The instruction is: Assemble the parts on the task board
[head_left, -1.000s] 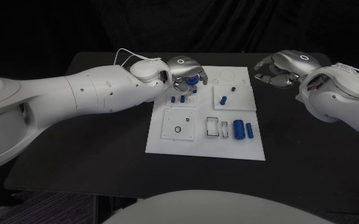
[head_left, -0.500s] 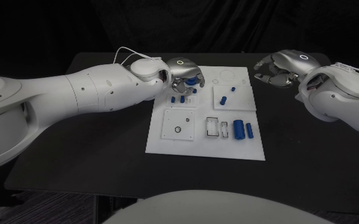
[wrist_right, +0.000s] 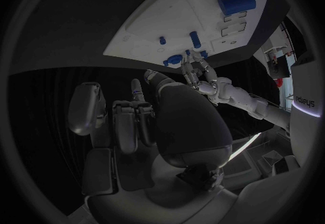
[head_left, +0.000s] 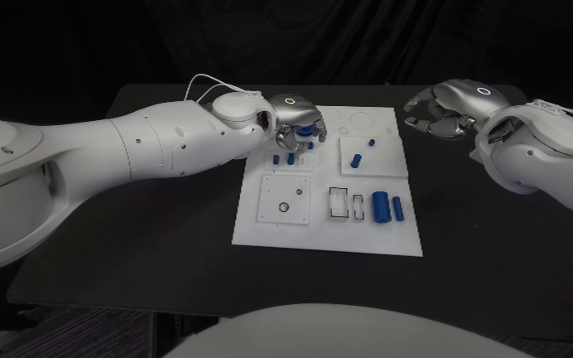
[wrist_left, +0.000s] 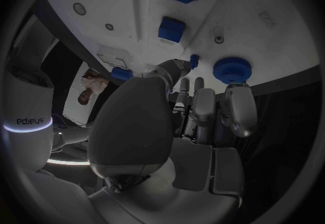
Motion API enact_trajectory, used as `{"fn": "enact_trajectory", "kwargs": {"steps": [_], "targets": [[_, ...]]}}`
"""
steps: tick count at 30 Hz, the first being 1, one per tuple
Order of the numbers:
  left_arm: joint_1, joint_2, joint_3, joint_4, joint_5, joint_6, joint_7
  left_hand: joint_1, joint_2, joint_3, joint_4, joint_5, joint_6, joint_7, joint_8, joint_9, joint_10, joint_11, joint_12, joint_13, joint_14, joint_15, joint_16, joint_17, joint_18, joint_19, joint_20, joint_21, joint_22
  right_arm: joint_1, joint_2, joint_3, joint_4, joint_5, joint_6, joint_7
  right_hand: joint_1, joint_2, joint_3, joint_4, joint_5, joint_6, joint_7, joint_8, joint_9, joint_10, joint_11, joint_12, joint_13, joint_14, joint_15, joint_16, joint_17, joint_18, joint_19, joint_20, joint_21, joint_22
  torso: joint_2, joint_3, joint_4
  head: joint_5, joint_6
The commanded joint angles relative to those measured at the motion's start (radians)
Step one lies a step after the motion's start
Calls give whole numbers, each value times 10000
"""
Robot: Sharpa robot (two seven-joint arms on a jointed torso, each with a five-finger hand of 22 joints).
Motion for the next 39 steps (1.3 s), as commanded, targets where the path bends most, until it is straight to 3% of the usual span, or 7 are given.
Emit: {"fn": "enact_trajectory", "kwargs": {"steps": [1,9,21,39], "targets": [[14,69,10,-65,-28,345,22,-33,69,3,-60,-108,-20,21,-59,-18,40,-26,45,9,-57,-30,-48,-19,-101,-12,-31,-35,1439,-23,5,6,2,-2,-156,-53,22,32,36,-3,28,78,-18,-43,-14,1041,28,26,2634,1047,22,30,2635,152,-26,-44,-13,1597,1,-6,15,-5,-2],[-1,233,10,-223,-28,538,17,-39,164,52,-163,-651,74,16,-18,-31,149,-50,106,21,-24,-32,-7,21,-110,21,-29,-32,1477,-22,10,6,13,-1,-159,-56,27,32,44,-15,29,91,-17,-42,-22,1041,32,26,2634,1047,23,30,2635,153,-25,-46,-19,1597,11,-7,10,17,-2],[-26,426,10,-516,-28,697,-11,-15,230,113,-236,-720,258,9,49,-7,377,-81,228,67,8,-57,28,55,-117,60,-49,-7,1509,-22,13,6,23,-1,-165,-58,27,32,44,-15,29,91,-17,-42,-22,1041,32,26,2634,1047,23,30,2635,153,-25,-46,-19,1597,22,-1,9,14,-2],[-54,500,10,-660,-28,826,45,-114,463,110,-401,-906,1037,96,421,326,969,-273,636,373,121,-174,116,161,-162,220,-151,149,1624,-22,60,6,-4,-1,-157,-44,28,41,57,-29,30,132,-20,-30,-30,1041,34,26,2634,1047,24,30,2635,155,-26,-46,-34,1594,-1,-15,6,31,-2]]}}
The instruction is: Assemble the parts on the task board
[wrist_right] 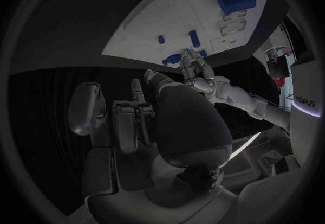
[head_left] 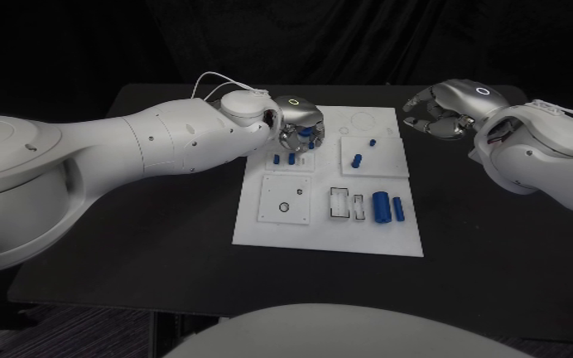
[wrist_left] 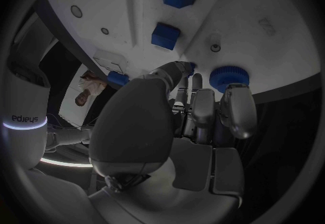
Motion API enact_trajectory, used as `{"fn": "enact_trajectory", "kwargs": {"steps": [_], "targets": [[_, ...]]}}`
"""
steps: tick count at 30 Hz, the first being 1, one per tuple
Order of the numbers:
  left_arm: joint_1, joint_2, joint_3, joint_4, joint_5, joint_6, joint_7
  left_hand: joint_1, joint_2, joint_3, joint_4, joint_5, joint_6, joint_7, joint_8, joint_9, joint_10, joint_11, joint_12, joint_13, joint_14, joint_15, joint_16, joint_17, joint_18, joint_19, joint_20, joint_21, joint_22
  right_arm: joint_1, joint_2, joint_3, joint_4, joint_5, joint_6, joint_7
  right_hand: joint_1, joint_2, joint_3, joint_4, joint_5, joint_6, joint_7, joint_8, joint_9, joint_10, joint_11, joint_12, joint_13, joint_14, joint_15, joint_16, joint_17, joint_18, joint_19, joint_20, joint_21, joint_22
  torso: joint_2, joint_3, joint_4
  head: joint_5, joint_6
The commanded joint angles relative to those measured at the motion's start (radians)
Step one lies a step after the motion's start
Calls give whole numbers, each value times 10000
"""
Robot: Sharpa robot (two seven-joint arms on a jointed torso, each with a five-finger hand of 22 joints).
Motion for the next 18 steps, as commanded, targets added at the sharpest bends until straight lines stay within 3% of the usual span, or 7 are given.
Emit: {"fn": "enact_trajectory", "kwargs": {"steps": [1,18], "targets": [[-26,33,9,-13,-16,139,113,-9,156,-9,-58,-40,143,7,63,38,134,-42,77,36,27,-84,69,27,-165,84,-12,81,1630,-22,11,7,-5,-25,-142,-48,28,41,57,-29,30,59,-22,-30,-9,1041,34,26,2635,1047,24,29,2635,155,-26,-46,-34,1596,-4,-9,3,6,-2],[-63,-46,8,-71,-16,-89,257,-73,410,-13,-148,51,631,129,243,254,777,-236,299,169,185,-224,164,172,-202,205,-141,216,1694,-22,-19,7,3,-25,-163,-47,28,41,57,-29,30,59,-22,-30,-9,1041,34,26,2635,1047,24,29,2635,155,-26,-46,-34,1596,-3,-2,-1,-23,-2]]}}
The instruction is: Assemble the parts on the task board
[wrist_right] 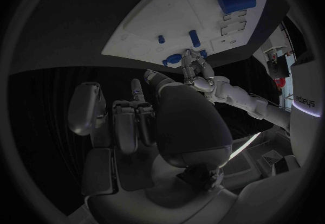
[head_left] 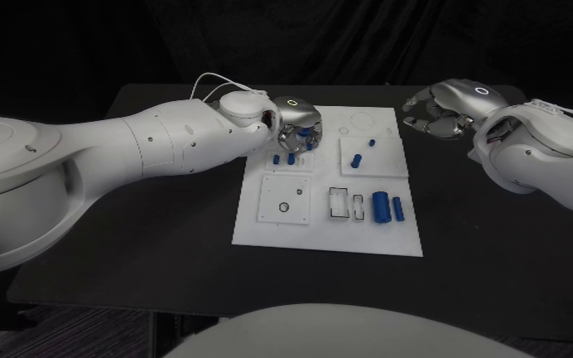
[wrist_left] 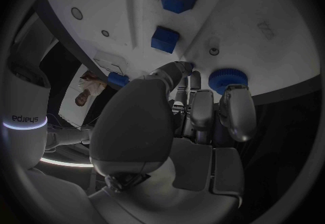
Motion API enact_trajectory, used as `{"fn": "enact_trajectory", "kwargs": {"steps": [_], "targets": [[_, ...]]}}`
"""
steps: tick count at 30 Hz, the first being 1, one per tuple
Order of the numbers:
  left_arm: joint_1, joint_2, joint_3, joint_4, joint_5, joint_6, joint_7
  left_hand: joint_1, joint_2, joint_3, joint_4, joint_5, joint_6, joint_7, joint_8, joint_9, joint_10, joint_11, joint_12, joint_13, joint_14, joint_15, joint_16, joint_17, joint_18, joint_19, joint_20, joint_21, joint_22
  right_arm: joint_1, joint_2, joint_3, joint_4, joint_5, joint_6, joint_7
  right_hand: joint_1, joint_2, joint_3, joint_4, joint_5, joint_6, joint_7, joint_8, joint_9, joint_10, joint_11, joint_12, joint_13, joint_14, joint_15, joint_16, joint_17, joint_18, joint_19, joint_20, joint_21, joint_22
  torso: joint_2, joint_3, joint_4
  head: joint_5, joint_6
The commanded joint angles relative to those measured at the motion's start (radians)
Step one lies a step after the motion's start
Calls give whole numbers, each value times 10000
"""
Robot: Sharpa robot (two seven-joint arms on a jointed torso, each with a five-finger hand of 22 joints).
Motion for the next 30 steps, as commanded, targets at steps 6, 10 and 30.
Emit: {"fn": "enact_trajectory", "kwargs": {"steps": [6,10,30], "targets": [[-34,-143,4,60,-15,-345,226,-42,130,-14,-46,54,122,-10,39,34,157,7,31,11,34,-58,45,15,-207,74,-8,61,1699,-23,-33,7,11,-28,-162,-45,28,41,57,-29,30,60,-22,-30,-10,1041,34,26,2627,1047,24,29,2635,155,-26,-46,-34,1589,-2,8,-4,21,-2],[-33,-261,4,152,-15,-656,233,-71,123,-30,-51,82,177,-8,50,49,190,3,20,4,66,-65,62,46,-217,104,-16,101,1712,-25,-61,7,15,-28,-162,-42,28,41,57,-29,30,60,-22,-30,-10,1041,34,26,2627,1047,24,29,2635,155,-26,-46,-34,1589,-5,11,4,36,-2],[461,-1875,1,1709,-14,-2097,-160,-207,109,-35,-77,197,392,-27,25,110,498,-31,-141,-119,256,-99,150,215,-254,226,-57,238,1759,-29,-167,6,14,-28,-144,-17,25,41,64,-42,28,105,-27,-20,-19,1041,29,26,2627,1047,24,29,2635,157,-27,-46,-50,1587,-28,21,78,61,-2]]}}
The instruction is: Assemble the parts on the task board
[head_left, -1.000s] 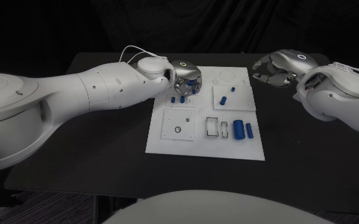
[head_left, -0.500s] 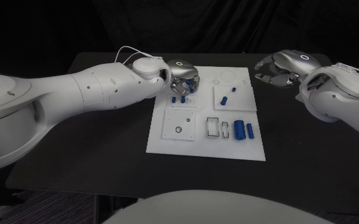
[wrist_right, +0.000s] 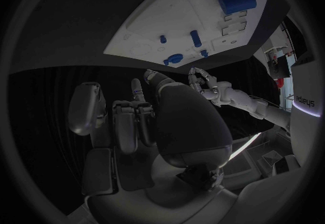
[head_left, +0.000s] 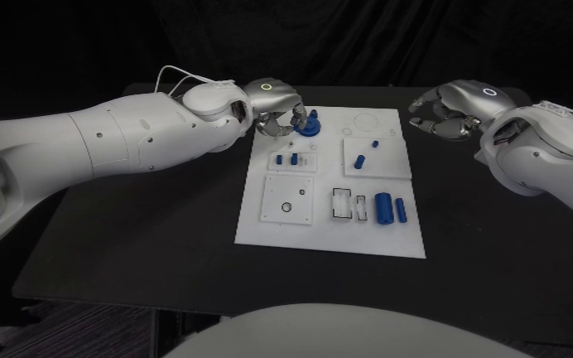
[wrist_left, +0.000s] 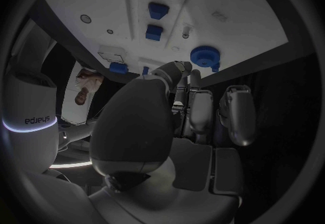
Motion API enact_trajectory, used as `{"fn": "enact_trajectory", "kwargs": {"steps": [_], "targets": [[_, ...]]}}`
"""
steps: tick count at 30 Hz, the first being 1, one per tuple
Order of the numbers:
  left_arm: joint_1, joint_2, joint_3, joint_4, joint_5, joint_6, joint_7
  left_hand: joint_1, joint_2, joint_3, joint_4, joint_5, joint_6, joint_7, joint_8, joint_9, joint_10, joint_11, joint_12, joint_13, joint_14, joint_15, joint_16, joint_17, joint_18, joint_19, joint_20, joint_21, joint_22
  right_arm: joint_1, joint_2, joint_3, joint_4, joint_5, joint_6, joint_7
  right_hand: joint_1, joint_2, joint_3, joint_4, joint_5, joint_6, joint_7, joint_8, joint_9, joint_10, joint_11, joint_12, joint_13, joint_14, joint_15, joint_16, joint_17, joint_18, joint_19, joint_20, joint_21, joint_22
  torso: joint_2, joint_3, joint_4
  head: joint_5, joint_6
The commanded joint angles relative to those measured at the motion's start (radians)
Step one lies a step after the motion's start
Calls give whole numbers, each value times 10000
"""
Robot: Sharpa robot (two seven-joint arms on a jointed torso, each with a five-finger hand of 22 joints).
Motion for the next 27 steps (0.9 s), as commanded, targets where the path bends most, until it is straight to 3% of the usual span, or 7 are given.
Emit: {"fn": "enact_trajectory", "kwargs": {"steps": [1,4,10,15,19,24,27], "targets": [[44,-146,1,159,-11,-346,-182,-133,5,-6,-50,9,48,-8,7,-8,82,2,-63,-15,47,5,17,0,-96,48,12,20,1760,-24,-45,6,18,-30,-141,-17,27,48,43,-18,30,80,3,-17,-13,1041,18,26,2630,1047,20,29,2635,159,-30,-47,-58,1588,11,10,14,-22,-2],[53,-294,0,228,-11,-324,-252,-144,1,-8,-47,3,43,-6,-3,-8,94,4,-76,-23,54,5,25,18,-103,63,12,45,1768,-25,-69,6,14,-30,-136,-10,27,48,43,-18,30,80,3,-17,-13,1041,18,26,2630,1047,20,29,2635,159,-30,-47,-58,1588,30,-3,23,11,-2],[21,-358,-1,147,-11,-263,-257,-142,3,-4,-50,2,42,-8,-7,-8,105,5,-80,-26,63,4,33,36,-107,72,11,59,1774,-36,-91,6,24,-29,-130,8,27,48,43,-18,30,80,3,-17,-13,1041,18,26,2630,1047,20,29,2635,159,-30,-47,-58,1588,27,8,32,14,-2],[-25,-322,-1,78,-11,-177,-223,-139,17,10,-57,4,19,-9,-37,-13,146,7,-98,-37,48,4,10,-5,-100,57,9,30,1765,-59,-77,6,27,-28,-90,9,27,48,43,-18,30,80,3,-17,-13,1041,18,26,2630,1047,20,29,2635,159,-30,-47,-58,1588,48,-40,28,6,-2],[-50,-334,-1,59,-11,-44,-235,-139,19,13,-59,4,11,-9,-45,-15,153,6,-102,-40,48,5,8,-7,-101,59,9,33,1766,-67,-82,6,27,-28,-76,4,27,48,43,-18,30,80,3,-17,-13,1041,18,26,2630,1047,20,29,2635,159,-30,-47,-58,1588,35,-30,8,42,-2],[-67,-341,-1,48,-11,166,-271,-147,25,16,-55,2,-1,-7,-59,-18,162,10,-113,-45,26,6,-20,-60,-95,46,8,9,1758,-71,-87,6,13,-28,-58,-7,33,56,54,-28,31,94,-8,-17,-19,1041,5,26,2630,1047,11,29,2635,159,-27,-51,-57,1589,53,-56,7,47,-2],[-79,-330,-1,74,-11,310,-290,-149,34,21,-56,0,-14,-1,-75,-22,182,13,-120,-48,22,6,-27,-68,-100,55,8,24,1764,-73,-79,6,10,-28,-55,-8,33,56,54,-28,31,94,-8,-17,-19,1041,5,26,2630,1047,11,29,2635,159,-27,-51,-57,1589,40,-38,-10,57,-2]]}}
